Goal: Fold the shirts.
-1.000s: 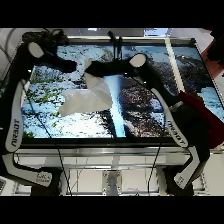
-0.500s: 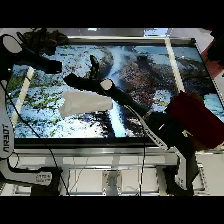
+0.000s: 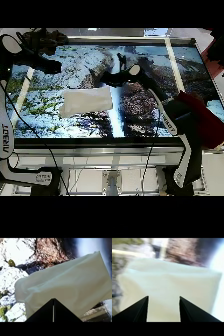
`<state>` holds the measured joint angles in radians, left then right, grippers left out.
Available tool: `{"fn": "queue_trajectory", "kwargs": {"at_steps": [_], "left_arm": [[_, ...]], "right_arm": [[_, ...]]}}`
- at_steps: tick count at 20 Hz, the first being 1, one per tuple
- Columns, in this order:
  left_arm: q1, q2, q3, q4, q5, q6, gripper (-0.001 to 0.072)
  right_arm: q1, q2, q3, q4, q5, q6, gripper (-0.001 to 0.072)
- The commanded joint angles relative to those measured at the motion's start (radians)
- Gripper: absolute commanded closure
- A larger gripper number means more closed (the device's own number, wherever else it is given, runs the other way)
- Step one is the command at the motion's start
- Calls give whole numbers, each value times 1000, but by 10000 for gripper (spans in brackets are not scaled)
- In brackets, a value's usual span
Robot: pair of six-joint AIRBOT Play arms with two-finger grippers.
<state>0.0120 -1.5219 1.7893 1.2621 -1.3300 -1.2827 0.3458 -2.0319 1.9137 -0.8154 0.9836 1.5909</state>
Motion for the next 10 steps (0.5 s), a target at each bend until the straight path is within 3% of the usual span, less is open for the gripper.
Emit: {"fn": "queue_trajectory", "kwargs": {"at_steps": [1, 4, 10], "left_arm": [[0, -6, 0, 3, 35, 0, 692], [0, -16, 0, 3, 39, 0, 692], [0, -18, 0, 2, 39, 0, 692]], "right_arm": [[-106, -32, 0, -38, 204, 78, 251], [-127, -98, 0, 146, 204, -11, 84], [-88, -192, 0, 274, 193, -45, 86]]}}
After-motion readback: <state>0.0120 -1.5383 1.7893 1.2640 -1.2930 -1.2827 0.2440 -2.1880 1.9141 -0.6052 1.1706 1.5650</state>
